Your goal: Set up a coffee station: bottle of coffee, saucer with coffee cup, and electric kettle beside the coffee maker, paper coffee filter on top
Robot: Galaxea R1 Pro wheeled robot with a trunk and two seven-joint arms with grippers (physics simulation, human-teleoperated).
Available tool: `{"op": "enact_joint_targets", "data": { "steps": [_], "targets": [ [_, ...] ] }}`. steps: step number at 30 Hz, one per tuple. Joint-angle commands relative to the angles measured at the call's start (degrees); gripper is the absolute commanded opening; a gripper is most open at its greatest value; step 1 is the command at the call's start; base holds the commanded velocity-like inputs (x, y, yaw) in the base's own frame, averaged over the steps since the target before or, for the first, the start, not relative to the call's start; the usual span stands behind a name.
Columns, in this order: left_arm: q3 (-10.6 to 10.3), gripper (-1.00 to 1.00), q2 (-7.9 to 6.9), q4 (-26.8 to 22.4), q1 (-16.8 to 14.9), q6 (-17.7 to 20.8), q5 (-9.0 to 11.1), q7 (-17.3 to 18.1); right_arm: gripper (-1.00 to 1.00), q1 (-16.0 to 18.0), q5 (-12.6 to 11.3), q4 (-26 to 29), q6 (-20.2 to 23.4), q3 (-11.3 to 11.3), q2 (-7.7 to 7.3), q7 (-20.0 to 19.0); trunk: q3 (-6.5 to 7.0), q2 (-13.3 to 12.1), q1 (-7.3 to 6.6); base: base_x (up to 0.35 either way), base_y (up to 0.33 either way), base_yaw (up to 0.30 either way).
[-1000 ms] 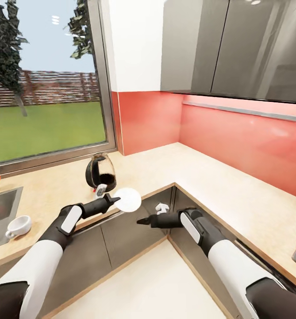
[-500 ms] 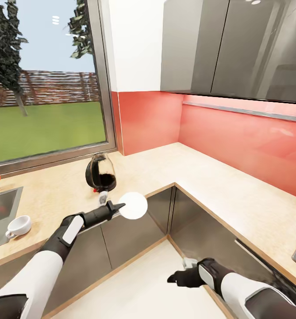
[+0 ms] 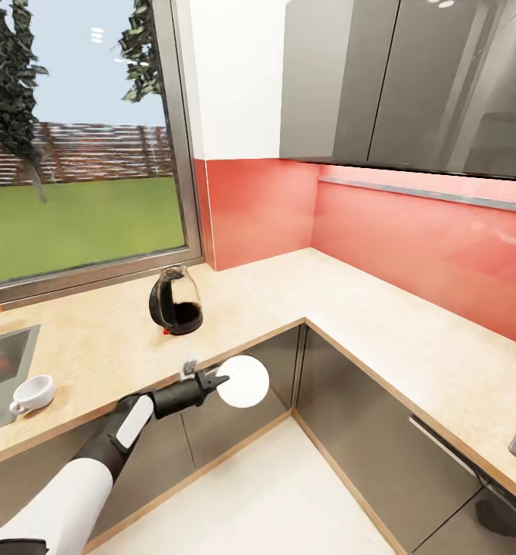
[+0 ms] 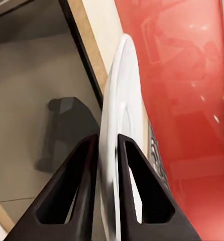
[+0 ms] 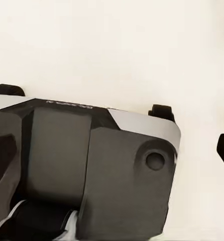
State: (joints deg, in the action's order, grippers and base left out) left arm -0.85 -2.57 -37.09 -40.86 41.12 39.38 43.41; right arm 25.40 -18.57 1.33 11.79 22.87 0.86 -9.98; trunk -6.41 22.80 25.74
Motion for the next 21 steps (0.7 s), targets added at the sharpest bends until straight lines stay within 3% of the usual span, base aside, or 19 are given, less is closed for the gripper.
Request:
{"op": "enact_joint_targets", "data": {
  "steps": [1,6,14,21],
  "targets": [
    [-0.10,-1.00,0.12,0.01,-0.03,0.19,0.24,-0.08,1.00,-0.96,-0.15,0.08,-1.01,0.39,0.07,1.26,-0.11,0.12,0.04,0.000,0.000,0.000],
    [-0.12,-1.00,0.65,0.01,-0.01,0.19,0.22,0.02,1.00,-2.52,0.51,0.08,-3.37,0.42,0.24,3.22,-0.11,0.12,0.04,0.000,0.000,0.000],
    [-0.19,-1.00,0.48,0.01,-0.01,0.18,0.08,1.90,1.00,-2.64,0.40,0.16,-3.53,0.34,1.03,3.37,-0.11,0.12,0.04,0.000,0.000,0.007],
    [-0.21,-1.00,0.55,0.01,-0.01,0.16,0.08,1.94,1.00,-2.64,0.38,0.17,-3.53,0.33,1.84,3.39,-0.11,0.12,0.04,-0.109,-0.019,0.220]
  ]
}}
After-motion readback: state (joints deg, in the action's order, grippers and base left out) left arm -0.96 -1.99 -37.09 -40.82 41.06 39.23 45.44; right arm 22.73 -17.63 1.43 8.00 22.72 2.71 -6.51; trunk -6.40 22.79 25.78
